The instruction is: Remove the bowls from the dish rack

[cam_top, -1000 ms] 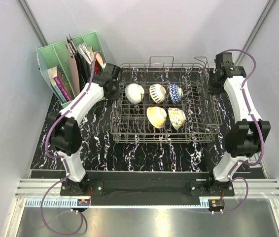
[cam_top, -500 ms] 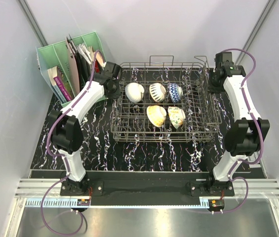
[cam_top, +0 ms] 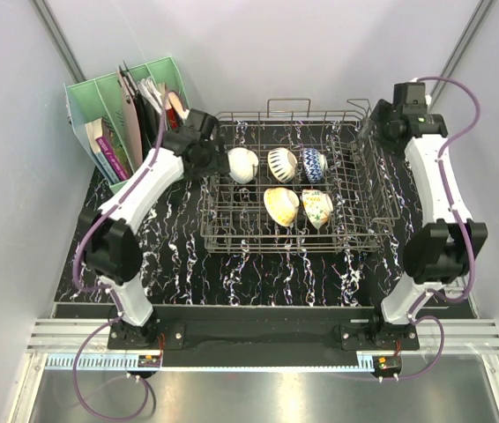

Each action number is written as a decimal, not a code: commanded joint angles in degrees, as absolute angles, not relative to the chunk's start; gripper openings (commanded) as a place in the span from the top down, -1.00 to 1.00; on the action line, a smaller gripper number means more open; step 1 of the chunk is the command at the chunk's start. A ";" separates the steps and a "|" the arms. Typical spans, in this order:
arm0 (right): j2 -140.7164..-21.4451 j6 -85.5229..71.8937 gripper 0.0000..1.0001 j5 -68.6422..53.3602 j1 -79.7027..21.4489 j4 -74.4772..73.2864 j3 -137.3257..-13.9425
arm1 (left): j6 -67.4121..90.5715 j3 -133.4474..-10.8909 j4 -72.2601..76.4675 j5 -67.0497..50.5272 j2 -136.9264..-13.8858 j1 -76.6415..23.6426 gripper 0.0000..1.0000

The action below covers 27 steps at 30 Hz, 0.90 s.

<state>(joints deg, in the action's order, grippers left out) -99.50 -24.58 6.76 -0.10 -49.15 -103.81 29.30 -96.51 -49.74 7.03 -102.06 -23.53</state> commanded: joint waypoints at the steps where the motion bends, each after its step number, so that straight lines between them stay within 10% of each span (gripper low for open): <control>1: -89.67 -26.19 -0.71 10.10 -0.35 -47.72 -108.98 | 29.97 -100.01 -48.43 14.31 -92.74 -21.54 -0.60; 11: -77.88 -41.35 -0.49 -13.50 -1.31 -34.42 -100.13 | 32.25 -112.57 -43.59 -5.17 -99.29 -20.47 -0.59; 27: -71.02 -48.34 -0.48 -16.88 -17.14 -27.69 -79.55 | 32.35 -110.13 -38.85 -6.77 -110.83 -21.36 -0.57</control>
<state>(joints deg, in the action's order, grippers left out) -74.59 -47.03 -15.73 -16.97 -31.20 -80.90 32.88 -109.95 -41.78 -6.28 -111.66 -22.65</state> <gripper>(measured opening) 0.740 0.788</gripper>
